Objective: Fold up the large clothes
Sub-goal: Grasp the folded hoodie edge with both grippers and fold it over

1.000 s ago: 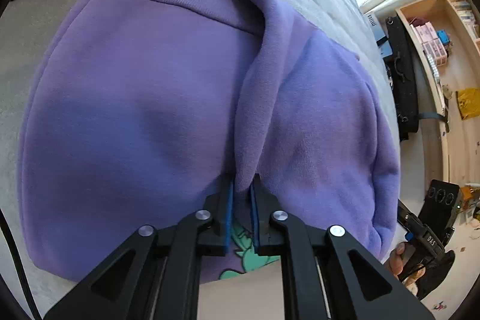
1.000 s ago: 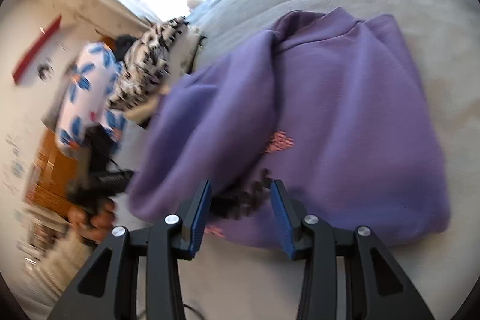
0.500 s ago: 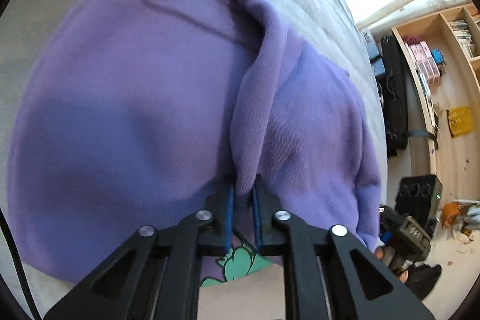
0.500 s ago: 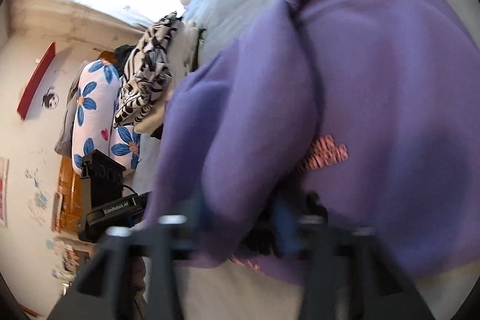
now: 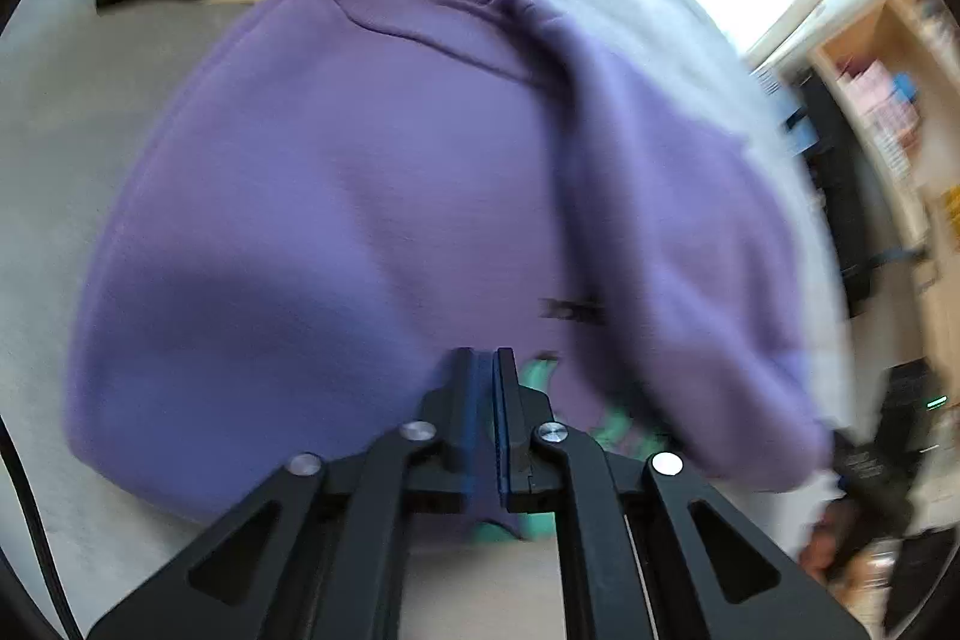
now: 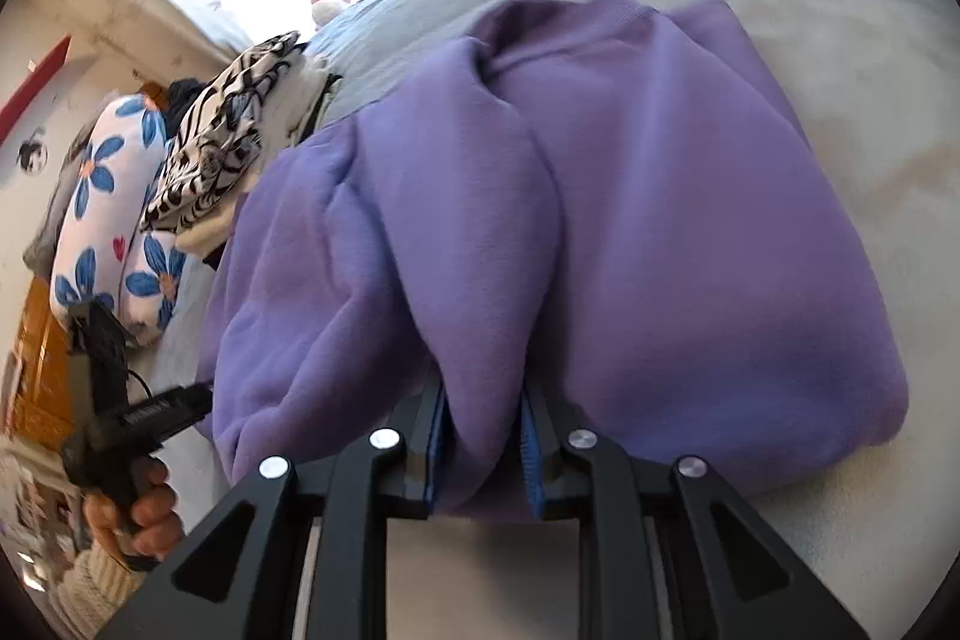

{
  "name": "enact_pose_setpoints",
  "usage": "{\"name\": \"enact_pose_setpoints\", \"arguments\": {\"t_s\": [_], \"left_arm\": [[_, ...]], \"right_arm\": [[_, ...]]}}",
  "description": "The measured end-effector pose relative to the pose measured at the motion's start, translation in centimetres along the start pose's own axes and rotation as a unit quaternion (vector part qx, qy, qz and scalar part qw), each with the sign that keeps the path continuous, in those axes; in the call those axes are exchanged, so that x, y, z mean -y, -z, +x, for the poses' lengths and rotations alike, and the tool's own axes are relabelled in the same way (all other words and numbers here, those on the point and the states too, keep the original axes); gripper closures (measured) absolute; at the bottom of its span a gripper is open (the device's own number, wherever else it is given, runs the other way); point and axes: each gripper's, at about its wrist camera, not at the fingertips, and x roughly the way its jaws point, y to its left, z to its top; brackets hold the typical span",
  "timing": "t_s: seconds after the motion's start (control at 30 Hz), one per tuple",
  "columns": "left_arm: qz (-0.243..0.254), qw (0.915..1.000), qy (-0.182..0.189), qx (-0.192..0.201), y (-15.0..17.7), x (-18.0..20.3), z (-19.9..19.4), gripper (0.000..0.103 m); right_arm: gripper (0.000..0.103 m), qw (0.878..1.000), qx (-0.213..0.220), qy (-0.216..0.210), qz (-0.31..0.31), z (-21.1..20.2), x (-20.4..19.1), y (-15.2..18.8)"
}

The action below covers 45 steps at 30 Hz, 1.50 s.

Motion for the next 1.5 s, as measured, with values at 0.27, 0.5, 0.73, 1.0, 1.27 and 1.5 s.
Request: {"name": "enact_pose_setpoints", "arguments": {"t_s": [0.27, 0.5, 0.73, 1.0, 1.27, 1.5], "left_arm": [[-0.072, 0.982, 0.174, -0.013, 0.0, -1.5, -1.0, 0.031], [-0.095, 0.9769, 0.188, -0.036, 0.0, -0.7, 2.6, 0.098], [-0.002, 0.9973, 0.047, 0.056, 0.3, 1.4, 1.2, 0.097], [0.025, 0.997, 0.03, 0.067, 1.3, 1.0, 1.7, 0.087], [0.029, 0.9923, -0.006, 0.12, 1.6, 2.6, -4.3, 0.064], [0.115, 0.9866, 0.082, 0.081, 2.5, 9.4, -2.5, 0.064]], "right_arm": [[0.082, 1.0, -0.009, -0.025, -0.002, 0.0, -0.4, 0.2], [0.082, 0.999, -0.014, -0.031, -0.003, 0.2, -0.7, 0.1], [0.086, 0.997, -0.001, 0.008, -0.077, 1.1, -3.5, 1.3], [0.076, 0.995, 0.013, 0.036, -0.093, 1.4, -3.8, 1.5], [0.067, 0.99, 0.073, 0.035, -0.112, -4.5, -4.7, 1.3], [0.068, 0.975, 0.062, -0.021, -0.213, -2.4, -9.9, 2.0]]}}
